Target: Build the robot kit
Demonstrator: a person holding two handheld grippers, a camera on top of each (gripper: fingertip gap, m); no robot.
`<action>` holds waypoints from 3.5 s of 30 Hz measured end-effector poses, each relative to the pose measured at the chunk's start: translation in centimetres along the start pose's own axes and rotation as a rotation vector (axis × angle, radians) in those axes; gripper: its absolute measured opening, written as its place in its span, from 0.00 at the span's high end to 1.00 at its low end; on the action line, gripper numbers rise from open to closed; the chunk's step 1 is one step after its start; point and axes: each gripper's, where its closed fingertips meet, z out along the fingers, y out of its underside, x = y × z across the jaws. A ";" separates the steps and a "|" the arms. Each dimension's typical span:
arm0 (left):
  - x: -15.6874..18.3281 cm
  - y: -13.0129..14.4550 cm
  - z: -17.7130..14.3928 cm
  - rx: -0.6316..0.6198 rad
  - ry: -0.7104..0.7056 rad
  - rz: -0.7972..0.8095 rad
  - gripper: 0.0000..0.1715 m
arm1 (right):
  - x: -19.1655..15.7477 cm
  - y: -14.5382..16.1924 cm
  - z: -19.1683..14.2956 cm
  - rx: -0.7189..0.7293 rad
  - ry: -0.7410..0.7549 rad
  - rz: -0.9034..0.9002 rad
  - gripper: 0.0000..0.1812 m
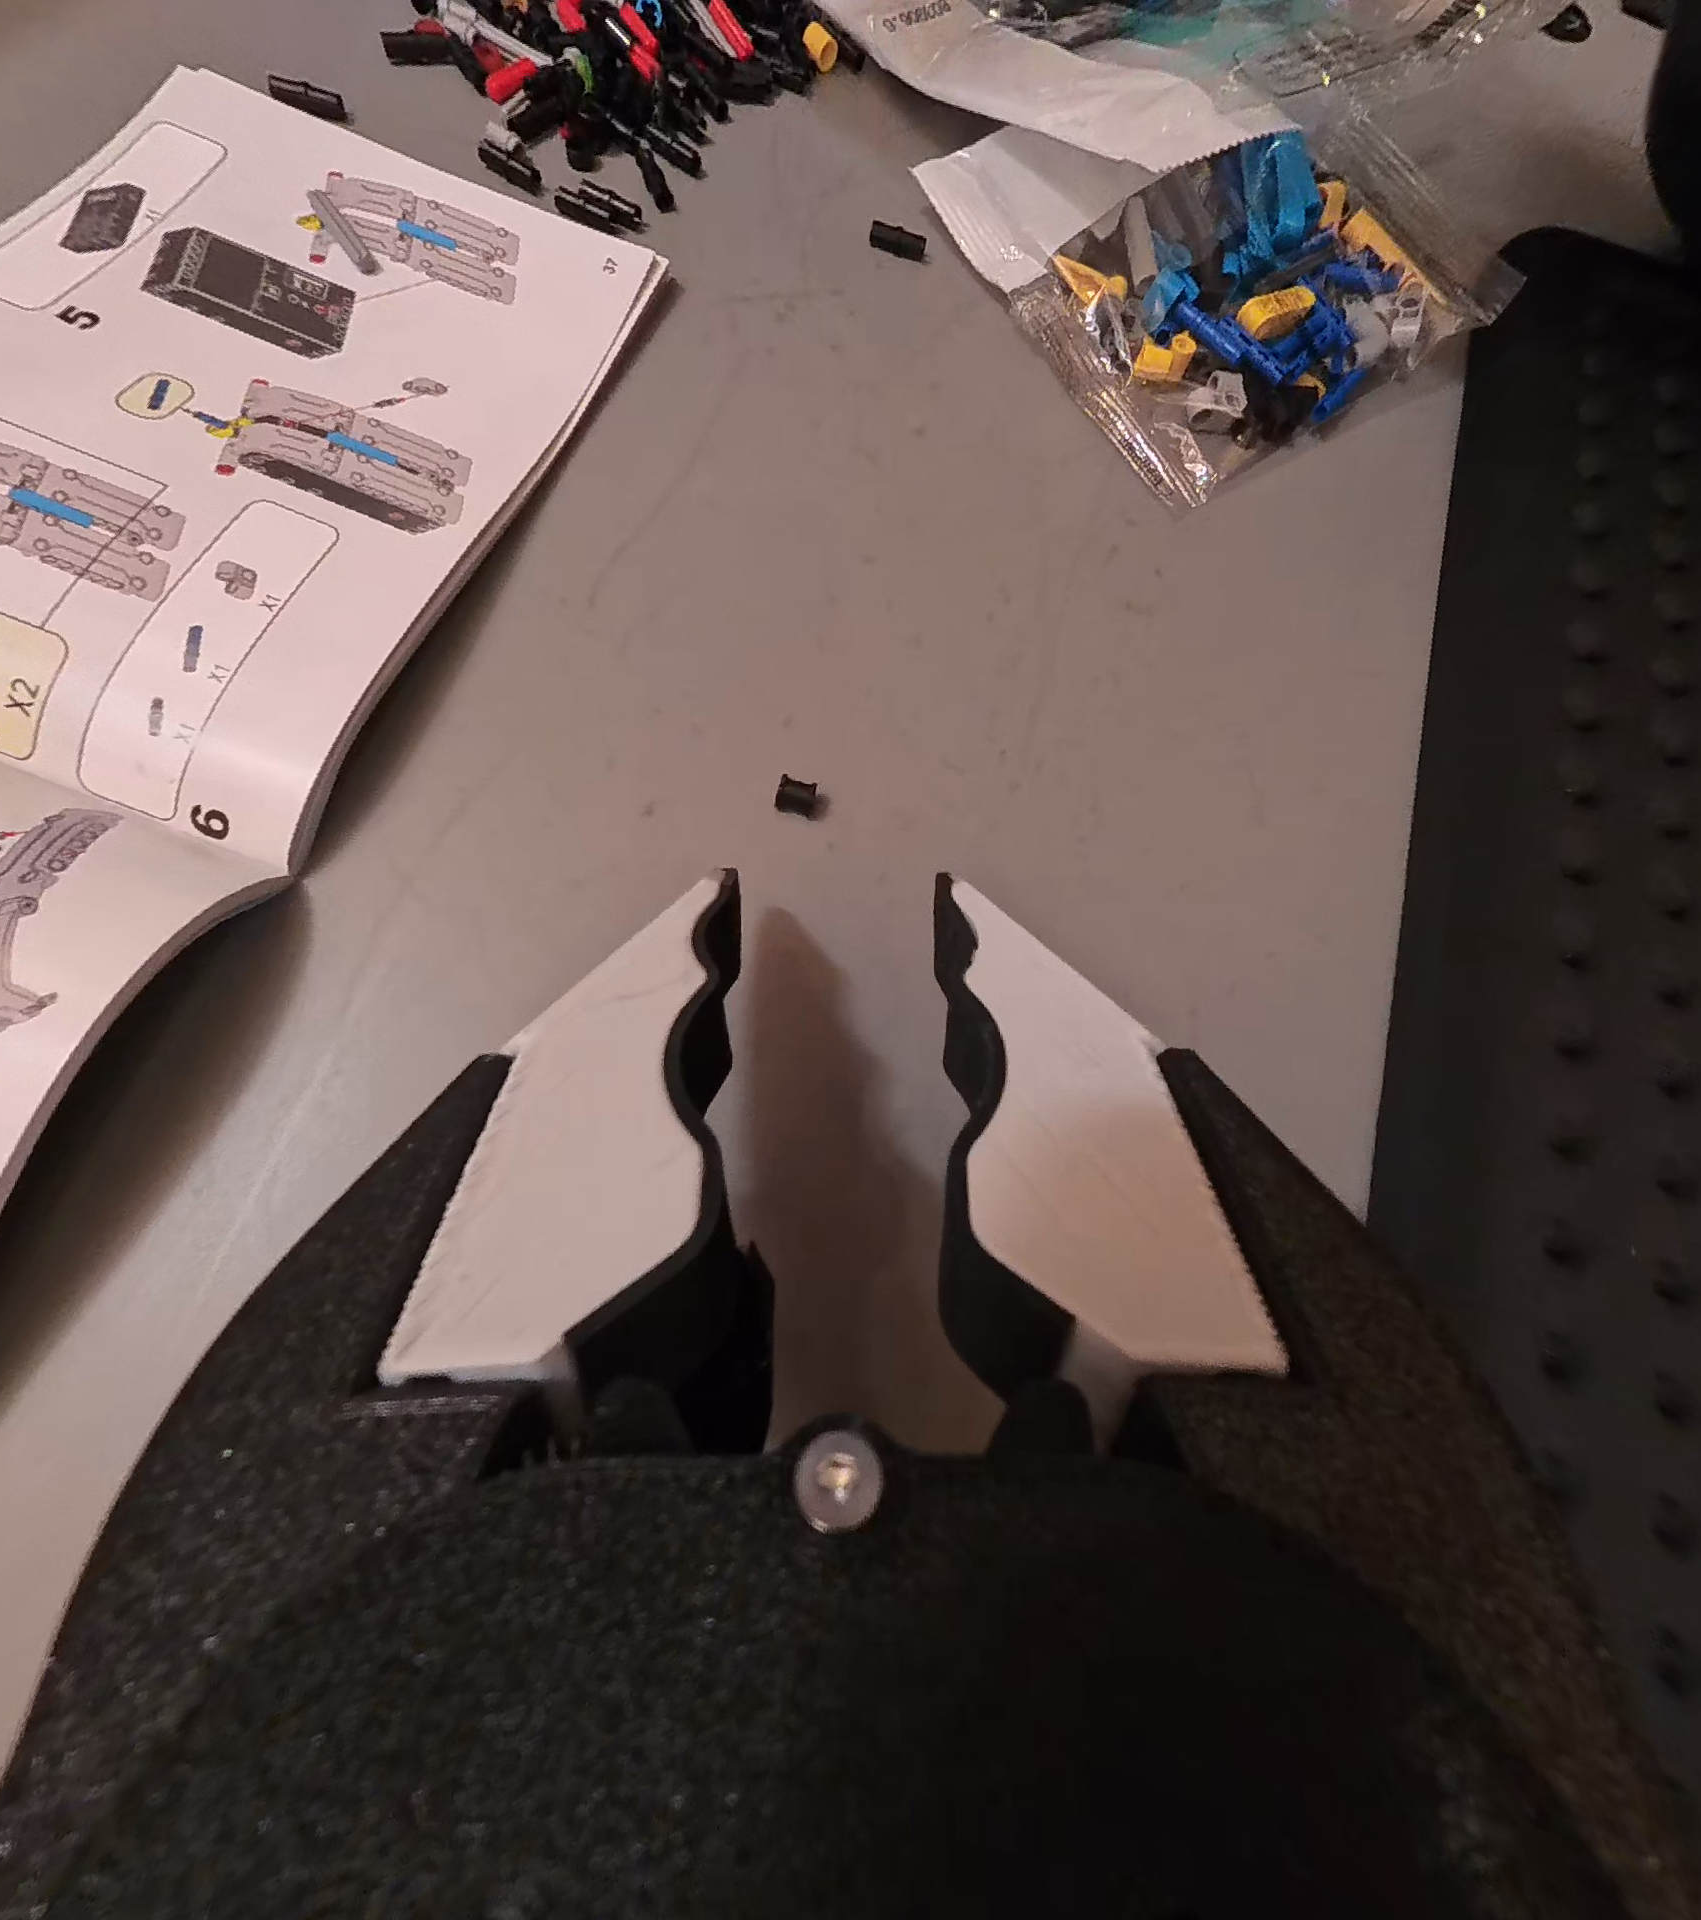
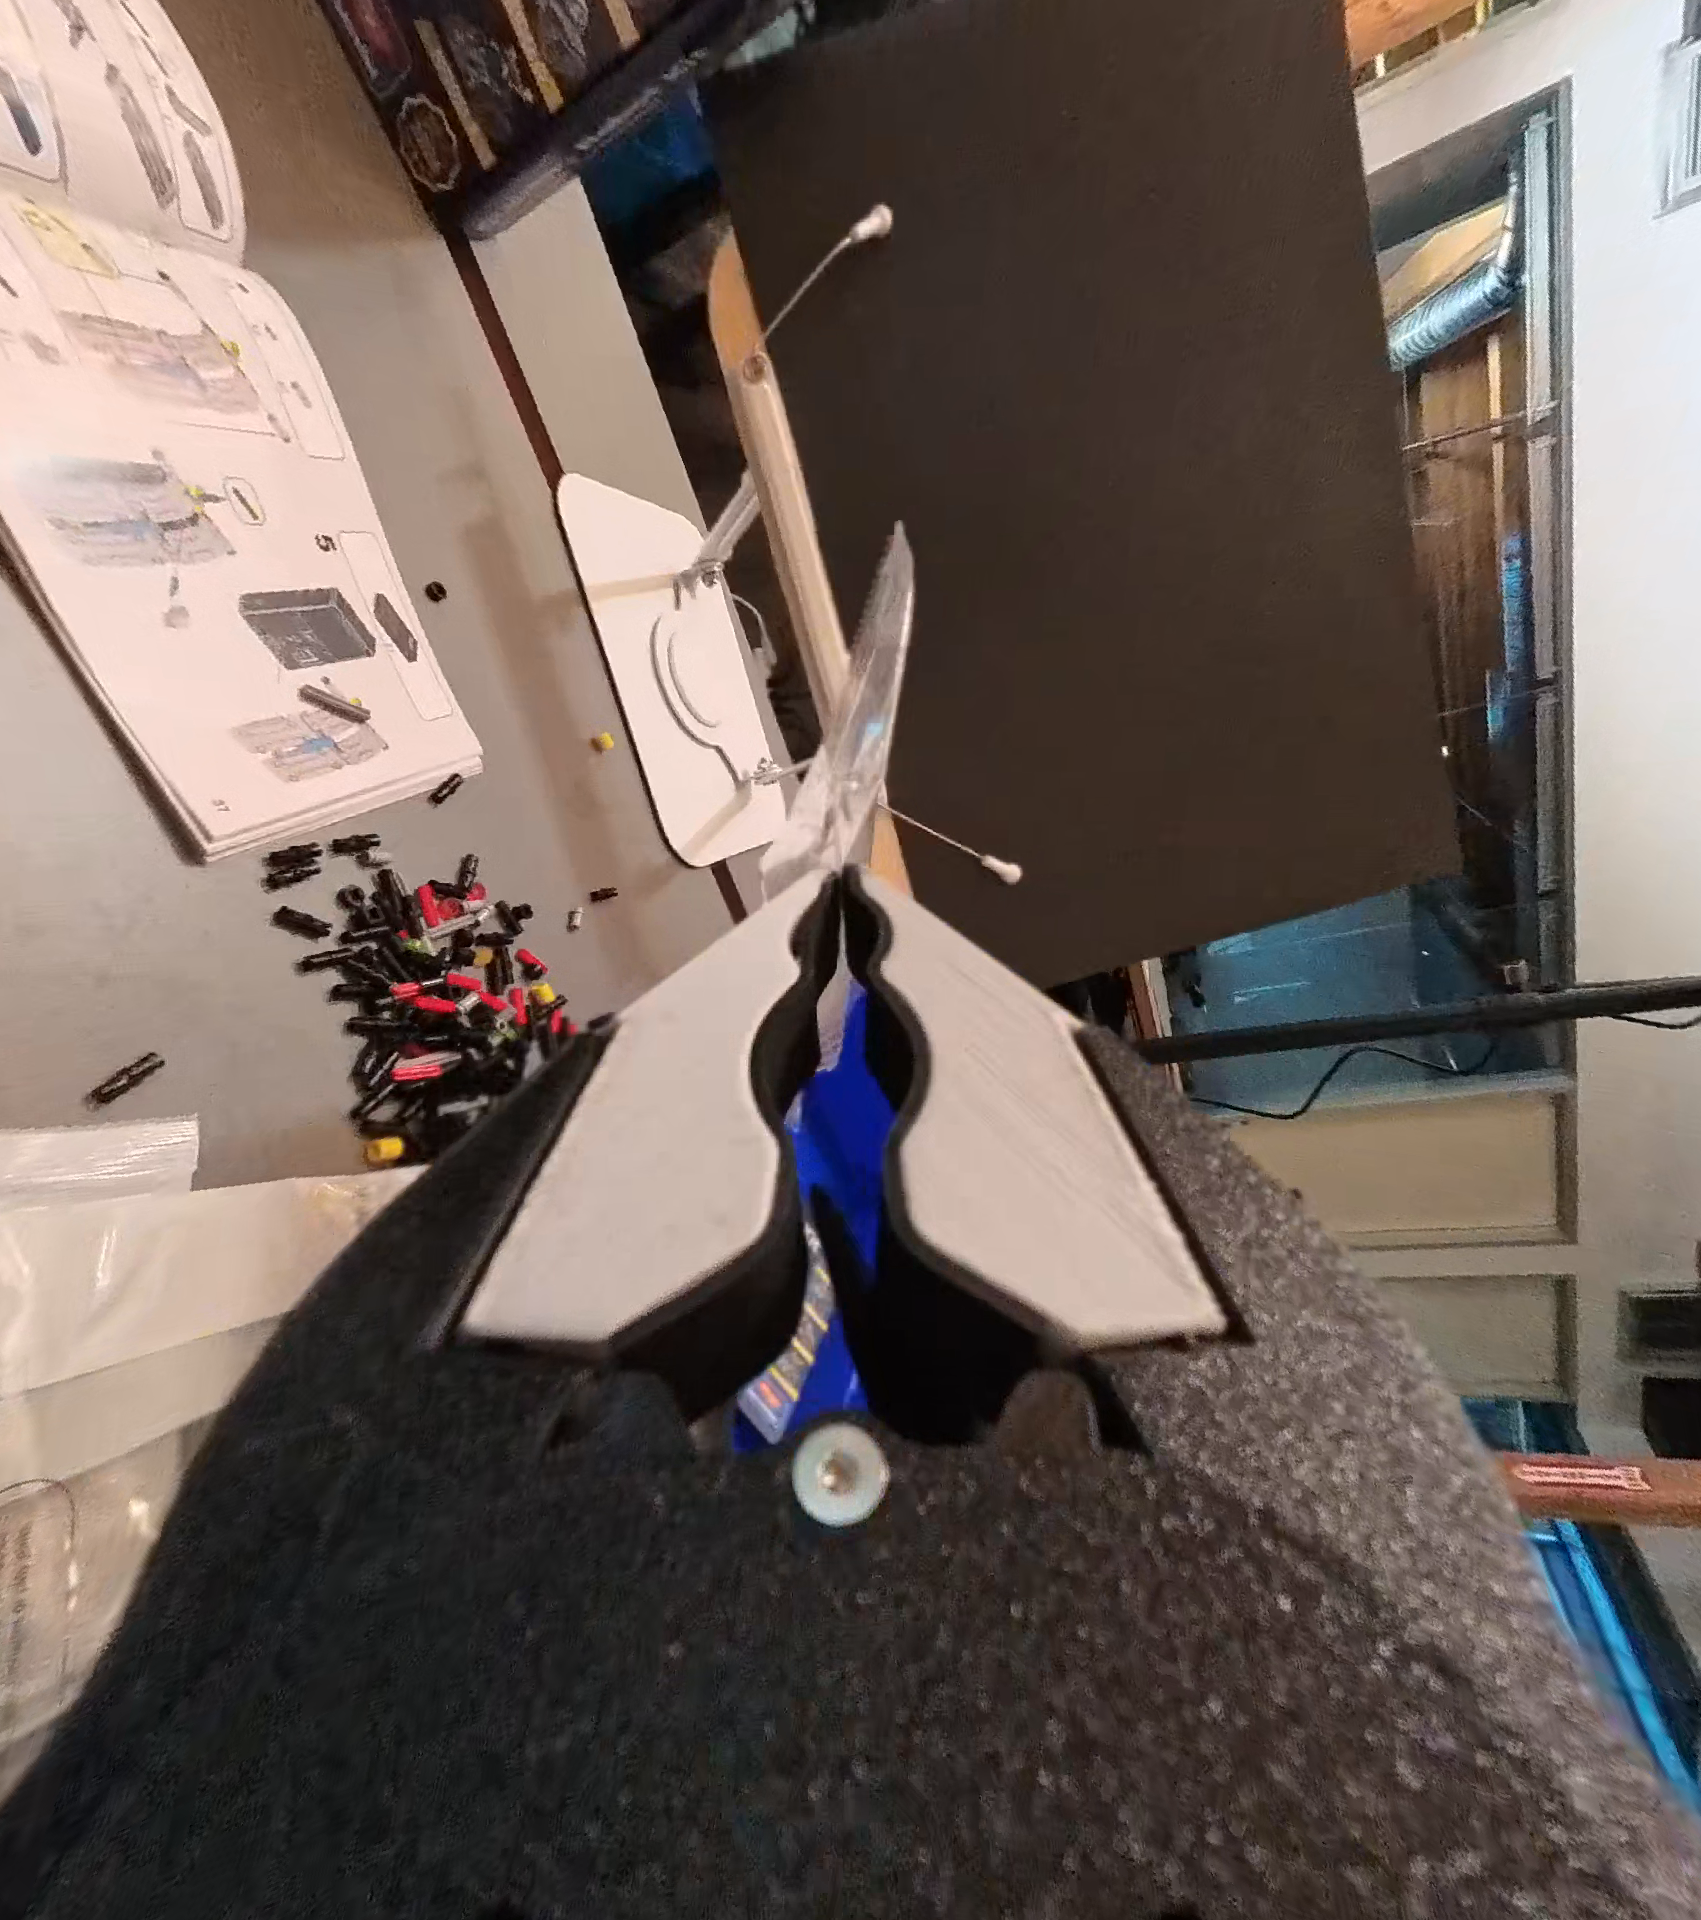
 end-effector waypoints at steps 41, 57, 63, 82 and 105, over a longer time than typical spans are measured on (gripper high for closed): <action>-1.4 -0.7 3.4 -0.078 -0.040 0.116 0.93 | -19.0 7.2 2.9 -0.568 -0.605 1.055 0.82; -4.7 -11.4 8.0 -0.017 -0.041 0.217 0.96 | -13.2 9.4 6.0 -0.556 -0.480 1.043 0.98; -7.8 -17.2 15.3 -0.035 -0.027 0.160 0.96 | -13.4 13.0 9.5 -0.647 -0.458 1.092 0.98; -19.4 -13.0 9.1 -0.011 -0.330 -0.206 0.82 | -10.0 3.4 5.3 -0.108 -0.149 1.241 0.93; -21.8 -13.1 5.6 0.024 -0.343 -0.303 0.82 | -10.5 2.5 4.8 -0.027 -0.227 1.317 0.94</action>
